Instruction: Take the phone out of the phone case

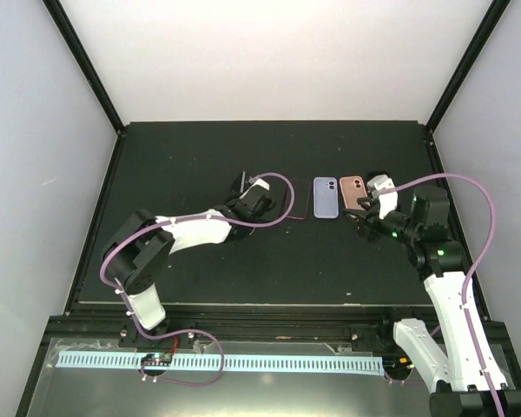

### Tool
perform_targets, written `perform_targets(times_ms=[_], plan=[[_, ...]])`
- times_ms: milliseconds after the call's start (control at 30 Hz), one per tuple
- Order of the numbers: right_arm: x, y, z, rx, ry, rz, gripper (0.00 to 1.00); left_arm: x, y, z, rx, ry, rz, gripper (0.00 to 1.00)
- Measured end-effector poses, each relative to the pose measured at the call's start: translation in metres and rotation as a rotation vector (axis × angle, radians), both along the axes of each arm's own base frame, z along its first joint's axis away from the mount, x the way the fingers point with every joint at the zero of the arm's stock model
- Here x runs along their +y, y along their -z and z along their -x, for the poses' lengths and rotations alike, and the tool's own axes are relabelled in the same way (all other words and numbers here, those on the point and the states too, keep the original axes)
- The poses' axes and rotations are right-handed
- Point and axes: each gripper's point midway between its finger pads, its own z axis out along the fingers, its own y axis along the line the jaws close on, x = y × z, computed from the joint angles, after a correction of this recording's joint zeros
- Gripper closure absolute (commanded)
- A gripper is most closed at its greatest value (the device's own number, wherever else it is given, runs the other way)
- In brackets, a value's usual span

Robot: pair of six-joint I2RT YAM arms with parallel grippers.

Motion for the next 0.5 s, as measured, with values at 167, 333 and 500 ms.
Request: perform_targets(times_ms=[167,333,500], plan=[[-0.005,-0.002,-0.005,-0.023,0.030,0.017,0.47,-0.005,0.007,-0.004,0.014,0.014,-0.089,0.87],[-0.006,-0.002,-0.007,-0.031,0.039,0.022,0.47,-0.010,0.029,0.002,0.069,0.045,-0.177,0.83],[-0.008,0.003,-0.008,-0.025,0.050,0.029,0.47,-0.009,0.048,0.008,0.122,0.062,-0.253,0.79]])
